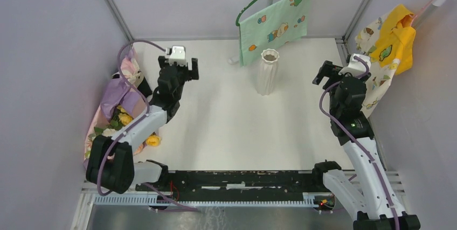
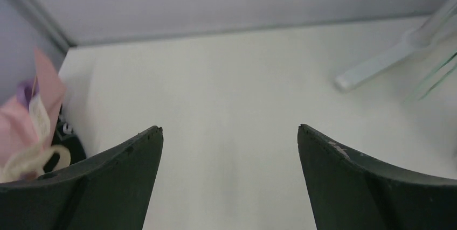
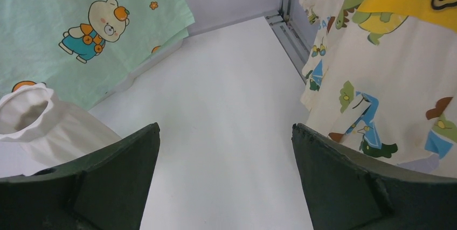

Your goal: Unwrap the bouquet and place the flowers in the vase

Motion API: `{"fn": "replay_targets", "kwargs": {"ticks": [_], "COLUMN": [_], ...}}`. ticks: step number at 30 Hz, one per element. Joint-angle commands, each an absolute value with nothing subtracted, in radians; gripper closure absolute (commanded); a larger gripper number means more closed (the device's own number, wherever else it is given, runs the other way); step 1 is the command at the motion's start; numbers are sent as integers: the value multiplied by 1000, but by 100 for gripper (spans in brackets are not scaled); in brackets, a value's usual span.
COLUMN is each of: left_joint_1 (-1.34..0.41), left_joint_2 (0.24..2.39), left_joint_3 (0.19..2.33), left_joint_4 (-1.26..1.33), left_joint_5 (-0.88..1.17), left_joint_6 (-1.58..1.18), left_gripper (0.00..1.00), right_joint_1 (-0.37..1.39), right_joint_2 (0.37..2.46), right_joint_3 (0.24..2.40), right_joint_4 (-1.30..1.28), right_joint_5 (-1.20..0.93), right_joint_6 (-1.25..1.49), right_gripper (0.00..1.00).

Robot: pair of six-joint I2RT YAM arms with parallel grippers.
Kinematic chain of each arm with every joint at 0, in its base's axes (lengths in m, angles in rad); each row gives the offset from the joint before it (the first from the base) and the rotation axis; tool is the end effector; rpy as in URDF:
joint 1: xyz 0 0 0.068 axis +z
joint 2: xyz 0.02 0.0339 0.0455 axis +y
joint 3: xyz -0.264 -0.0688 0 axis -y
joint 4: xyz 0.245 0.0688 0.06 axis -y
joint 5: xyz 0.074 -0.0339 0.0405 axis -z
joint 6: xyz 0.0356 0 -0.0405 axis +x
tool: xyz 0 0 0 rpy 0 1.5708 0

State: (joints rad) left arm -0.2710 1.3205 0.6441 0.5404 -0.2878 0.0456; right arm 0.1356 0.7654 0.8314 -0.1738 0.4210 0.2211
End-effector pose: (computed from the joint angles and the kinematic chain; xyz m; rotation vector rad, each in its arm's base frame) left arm 0.2825 -0.0680 0.2480 0.0554 1.7009 0.0774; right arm 0.1764 0.0094 0.3610 0.3843 1.6250 -0.0837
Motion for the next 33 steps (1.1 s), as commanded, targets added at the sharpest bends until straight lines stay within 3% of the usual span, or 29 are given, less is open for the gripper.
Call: {"fn": "replay_targets", "kwargs": {"ticks": [1, 5, 9, 12, 16, 18, 21, 25, 31, 33], "left_joint_1": [-343, -341, -341, -341, -333, -330, -331, -331, -325, -291], "left_joint_2": [1233, 1319, 1379, 1338, 1197, 1143, 1131, 1140, 1532, 1662], "left_joint_3": [984, 1402, 1628, 1618, 1437, 1336, 1348, 1352, 1739, 1824], "left_joint_4": [197, -230, -390, -325, -210, -87, -82, -126, -745, -913], "left_joint_5": [-355, -184, 20, 129, 24, 83, 139, -72, -683, -799], "left_joint_6": [-40, -224, -241, -289, -530, -504, -503, -513, -576, -655], "left_gripper": [0, 0, 0, 0, 0, 3, 9, 10, 9, 7], "right_joint_1": [134, 135, 133, 134, 134, 134, 135, 134, 134, 135], "right_joint_2": [803, 854, 906, 920, 902, 887, 877, 894, 926, 935], "right_joint_3": [852, 869, 882, 887, 877, 865, 852, 846, 836, 837], "right_joint_4": [-118, -110, -120, -133, -123, -107, -91, -79, -90, -92], "right_joint_5": [380, 316, 275, 262, 246, 237, 222, 192, 171, 167], "right_joint_6": [244, 253, 254, 262, 280, 284, 294, 306, 306, 299], "right_gripper": [2, 2, 2, 2, 2, 2, 2, 2, 2, 2]}}
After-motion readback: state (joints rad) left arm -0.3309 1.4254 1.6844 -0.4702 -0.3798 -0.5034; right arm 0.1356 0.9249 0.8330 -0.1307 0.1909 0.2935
